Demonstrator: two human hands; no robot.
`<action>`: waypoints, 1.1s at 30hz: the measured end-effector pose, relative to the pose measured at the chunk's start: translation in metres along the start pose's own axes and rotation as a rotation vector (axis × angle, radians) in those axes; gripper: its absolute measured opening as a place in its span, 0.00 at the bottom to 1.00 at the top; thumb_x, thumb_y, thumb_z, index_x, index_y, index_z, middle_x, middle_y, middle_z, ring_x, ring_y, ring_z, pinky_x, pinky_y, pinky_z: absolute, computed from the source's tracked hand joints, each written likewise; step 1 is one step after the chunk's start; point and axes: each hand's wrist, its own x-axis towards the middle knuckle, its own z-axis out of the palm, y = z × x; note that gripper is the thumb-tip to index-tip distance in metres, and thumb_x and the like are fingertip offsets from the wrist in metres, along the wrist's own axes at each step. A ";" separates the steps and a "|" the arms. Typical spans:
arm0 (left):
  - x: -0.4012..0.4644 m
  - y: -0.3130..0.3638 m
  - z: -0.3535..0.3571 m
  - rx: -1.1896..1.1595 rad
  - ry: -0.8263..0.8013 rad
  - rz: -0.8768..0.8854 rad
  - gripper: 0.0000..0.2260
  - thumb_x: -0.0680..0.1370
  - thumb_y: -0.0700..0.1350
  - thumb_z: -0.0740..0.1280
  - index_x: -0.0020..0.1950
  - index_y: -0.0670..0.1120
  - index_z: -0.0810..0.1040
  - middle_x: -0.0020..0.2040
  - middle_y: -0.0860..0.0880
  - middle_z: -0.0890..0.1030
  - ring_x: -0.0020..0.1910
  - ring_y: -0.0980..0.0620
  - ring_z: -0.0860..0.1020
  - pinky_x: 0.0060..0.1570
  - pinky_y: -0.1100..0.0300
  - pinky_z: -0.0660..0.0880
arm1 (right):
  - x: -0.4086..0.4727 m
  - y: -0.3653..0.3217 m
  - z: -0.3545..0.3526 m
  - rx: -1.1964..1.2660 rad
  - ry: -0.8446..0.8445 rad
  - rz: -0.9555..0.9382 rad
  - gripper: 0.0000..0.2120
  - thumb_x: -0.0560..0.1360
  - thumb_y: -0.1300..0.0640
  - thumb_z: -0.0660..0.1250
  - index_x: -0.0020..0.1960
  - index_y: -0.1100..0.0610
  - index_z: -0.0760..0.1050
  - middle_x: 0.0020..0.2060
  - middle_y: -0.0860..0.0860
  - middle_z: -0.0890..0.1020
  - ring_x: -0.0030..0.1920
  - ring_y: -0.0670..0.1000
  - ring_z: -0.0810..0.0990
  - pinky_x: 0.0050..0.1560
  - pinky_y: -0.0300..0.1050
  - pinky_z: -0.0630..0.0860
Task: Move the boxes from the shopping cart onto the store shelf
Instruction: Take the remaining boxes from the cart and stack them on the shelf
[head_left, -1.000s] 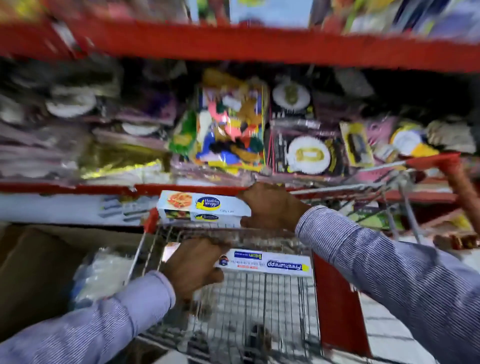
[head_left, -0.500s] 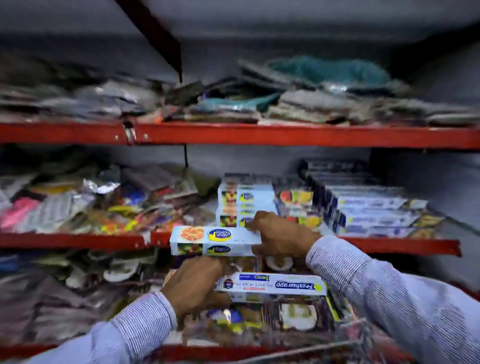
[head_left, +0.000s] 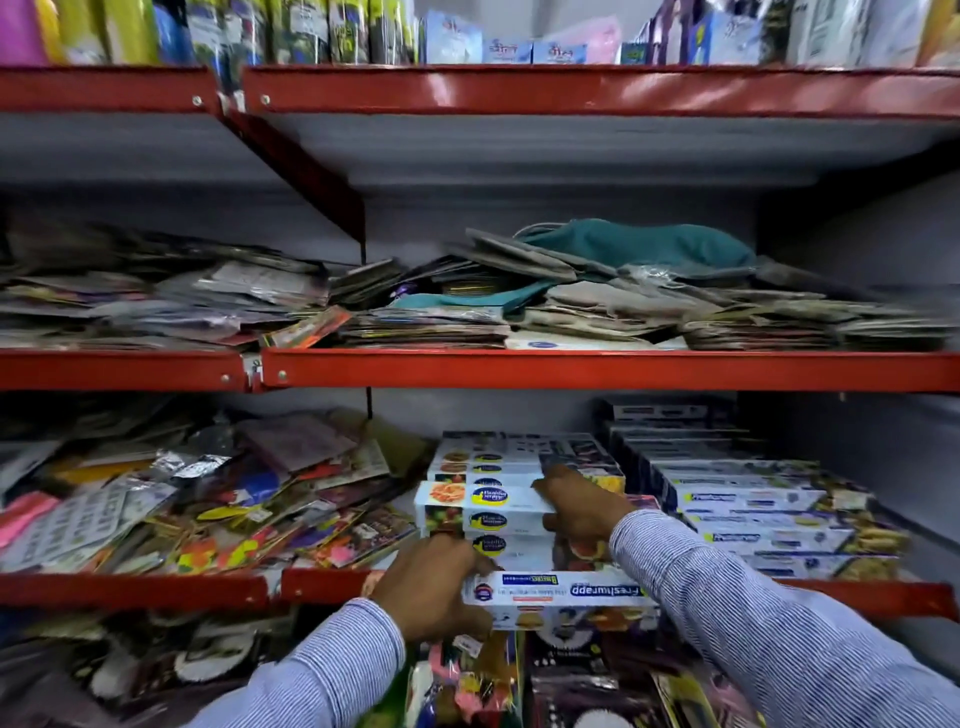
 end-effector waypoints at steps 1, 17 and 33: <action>0.006 -0.001 0.000 -0.001 0.003 0.000 0.27 0.69 0.59 0.73 0.66 0.55 0.74 0.63 0.49 0.78 0.62 0.47 0.74 0.60 0.54 0.70 | 0.008 0.006 0.002 0.008 0.001 0.010 0.15 0.73 0.57 0.66 0.57 0.63 0.73 0.58 0.65 0.75 0.61 0.63 0.73 0.60 0.51 0.72; 0.067 -0.007 0.006 -0.006 0.063 0.006 0.27 0.67 0.57 0.73 0.65 0.54 0.77 0.60 0.50 0.82 0.57 0.46 0.78 0.55 0.54 0.75 | 0.058 0.033 0.025 -0.062 0.143 -0.032 0.16 0.72 0.56 0.66 0.59 0.57 0.77 0.60 0.57 0.75 0.63 0.61 0.72 0.58 0.54 0.77; 0.132 -0.021 0.025 -0.074 0.229 0.038 0.22 0.71 0.50 0.73 0.64 0.52 0.75 0.60 0.49 0.77 0.60 0.47 0.73 0.52 0.53 0.74 | 0.011 0.058 0.009 0.270 0.166 -0.049 0.19 0.79 0.45 0.61 0.63 0.53 0.77 0.58 0.54 0.84 0.54 0.55 0.83 0.55 0.52 0.80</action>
